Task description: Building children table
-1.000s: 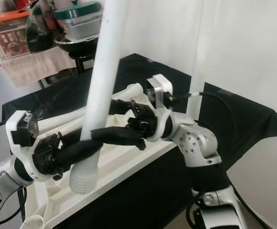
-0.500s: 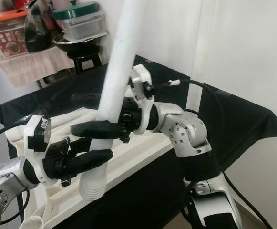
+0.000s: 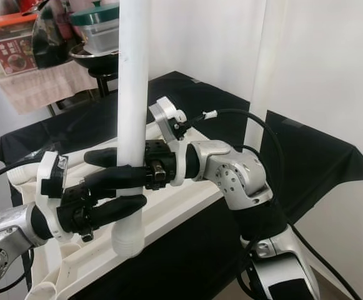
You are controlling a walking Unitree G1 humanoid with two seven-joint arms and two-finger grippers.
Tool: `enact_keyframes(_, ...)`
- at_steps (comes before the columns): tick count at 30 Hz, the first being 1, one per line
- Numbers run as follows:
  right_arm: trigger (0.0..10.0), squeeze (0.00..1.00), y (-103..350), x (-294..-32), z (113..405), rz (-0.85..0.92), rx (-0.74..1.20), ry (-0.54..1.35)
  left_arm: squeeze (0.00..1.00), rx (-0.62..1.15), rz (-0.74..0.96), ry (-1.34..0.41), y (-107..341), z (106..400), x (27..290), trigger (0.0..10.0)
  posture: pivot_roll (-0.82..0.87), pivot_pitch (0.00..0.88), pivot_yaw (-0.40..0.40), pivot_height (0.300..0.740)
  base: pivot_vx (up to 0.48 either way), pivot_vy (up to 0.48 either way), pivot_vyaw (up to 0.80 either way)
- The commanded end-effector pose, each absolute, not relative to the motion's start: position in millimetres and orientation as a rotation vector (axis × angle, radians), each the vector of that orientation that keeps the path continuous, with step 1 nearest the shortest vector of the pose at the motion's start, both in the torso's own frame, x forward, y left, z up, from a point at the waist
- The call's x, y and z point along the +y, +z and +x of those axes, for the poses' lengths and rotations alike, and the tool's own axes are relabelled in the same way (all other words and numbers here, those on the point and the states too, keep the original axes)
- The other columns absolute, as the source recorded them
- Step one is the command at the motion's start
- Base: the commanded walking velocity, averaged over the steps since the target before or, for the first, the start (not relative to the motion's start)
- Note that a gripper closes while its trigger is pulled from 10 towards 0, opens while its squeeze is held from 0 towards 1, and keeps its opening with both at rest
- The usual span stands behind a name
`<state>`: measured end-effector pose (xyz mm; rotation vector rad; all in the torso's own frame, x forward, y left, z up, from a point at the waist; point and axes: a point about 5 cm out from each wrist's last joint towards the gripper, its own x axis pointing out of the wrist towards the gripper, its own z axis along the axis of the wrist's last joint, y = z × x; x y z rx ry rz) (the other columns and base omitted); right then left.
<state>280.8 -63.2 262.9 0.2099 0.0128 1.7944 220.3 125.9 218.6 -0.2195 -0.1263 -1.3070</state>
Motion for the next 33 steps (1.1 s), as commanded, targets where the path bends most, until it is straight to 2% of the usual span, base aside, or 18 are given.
enact_keyframes(1, 0.0, 0.0, 258, -57, 284, 0.185, 0.032, 1.747, 0.0, -0.152, -0.208, -1.374, 223, 215, 119, 0.0, -0.07, 0.0, 0.069, 0.74, 0.0, 0.0, 0.0)
enact_keyframes(8, 0.0, 0.0, 258, -58, 296, 0.183, 0.003, 1.647, 0.0, -0.133, -0.212, -1.294, 219, 222, 125, 0.0, -0.07, 0.0, 0.071, 0.74, 0.0, 0.0, 0.0)
enact_keyframes(9, 0.0, 0.0, 259, -60, 301, 0.185, -0.014, 1.602, 0.44, -0.138, -0.229, -1.255, 218, 225, 128, 4.1, -0.07, 0.0, 0.071, 0.74, 0.0, 0.0, 0.0)
enact_keyframes(11, 0.0, 0.0, 259, -60, 301, 0.185, -0.014, 1.602, 0.44, -0.138, -0.229, -1.255, 218, 225, 128, 4.1, -0.07, 0.0, 0.071, 0.74, 0.0, 0.0, 0.0)
enact_keyframes(12, 0.0, 0.0, 260, -61, 306, 0.19, -0.031, 1.554, 1.0, -0.141, -0.245, -1.223, 218, 228, 132, 8.7, -0.07, 0.0, 0.072, 0.74, 0.0, 0.0, 0.0)
enact_keyframes(13, 0.0, 0.0, 262, -63, 312, 0.197, -0.049, 1.505, 1.0, -0.143, -0.251, -1.2, 217, 228, 137, 10.0, -0.07, 0.0, 0.073, 0.74, 0.0, 0.0, 0.0)
enact_keyframes(17, 0.0, 0.0, 266, -70, 327, 0.215, -0.085, 1.377, 1.0, -0.139, -0.239, -1.157, 216, 226, 150, 10.0, -0.07, 0.0, 0.073, 0.74, 0.0, 0.0, 0.0)
enact_keyframes(19, 0.0, 0.0, 275, -83, 347, 0.237, -0.138, 1.201, 1.0, -0.105, -0.165, -1.13, 219, 215, 171, 10.0, -0.07, 0.0, 0.073, 0.74, 0.0, 0.0, 0.0)
enact_keyframes(23, 0.0, 0.0, 277, -86, 350, 0.237, -0.152, 1.165, 1.0, -0.097, -0.141, -1.123, 220, 213, 175, 10.0, -0.07, 0.0, 0.073, 0.74, 0.0, 0.0, 0.0)
enact_keyframes(24, 0.0, 0.0, 281, -91, 356, 0.228, -0.174, 1.106, 1.0, -0.1, -0.113, -1.114, 225, 209, 181, 10.0, -0.06, 0.0, 0.073, 0.74, 0.0, 0.0, 0.0)
enact_keyframes(25, 0.0, 0.0, 282, -94, 363, 0.177, -0.187, 1.019, 1.0, -0.126, -0.07, -1.094, 234, 205, 187, 10.0, -0.06, 0.0, 0.073, 0.74, 0.0, 0.0, 0.0)
enact_keyframes(26, 0.0, 0.0, 282, -94, 363, 0.177, -0.187, 1.019, 1.0, -0.126, -0.07, -1.094, 234, 205, 187, 10.0, -0.06, 0.0, 0.073, 0.74, 0.0, 0.0, 0.0)
enact_keyframes(27, 0.0, 0.0, 280, -95, 368, 0.078, -0.192, 0.956, 1.0, -0.173, -0.03, -1.064, 246, 203, 192, 10.0, -0.05, 0.0, 0.072, 0.74, 0.0, 0.0, 0.0)
enact_keyframes(29, 0.0, 0.0, 268, -85, 364, -0.109, -0.176, 0.968, 1.0, -0.324, 0.038, -0.954, 275, 208, 197, 10.0, -0.05, 0.0, 0.072, 0.74, 0.0, 0.0, 0.0)
enact_keyframes(31, 0.0, 0.0, 264, -81, 362, -0.15, -0.167, 0.992, 1.0, -0.369, 0.045, -0.919, 283, 210, 198, 10.0, -0.05, 0.0, 0.072, 0.74, 0.0, 0.0, 0.0)
enact_keyframes(32, 0.0, 0.0, 255, -72, 355, -0.207, -0.15, 1.051, 0.78, -0.472, 0.018, -0.864, 300, 217, 197, 10.0, -0.05, 0.0, 0.069, 0.74, 0.0, 0.0, 0.0)
enact_keyframes(33, 0.0, 0.0, 248, -63, 350, -0.237, -0.144, 1.082, 0.0, -0.55, -0.01, -0.842, 312, 221, 193, 10.0, -0.05, 0.0, 0.069, 0.74, 0.0, 0.0, 0.0)
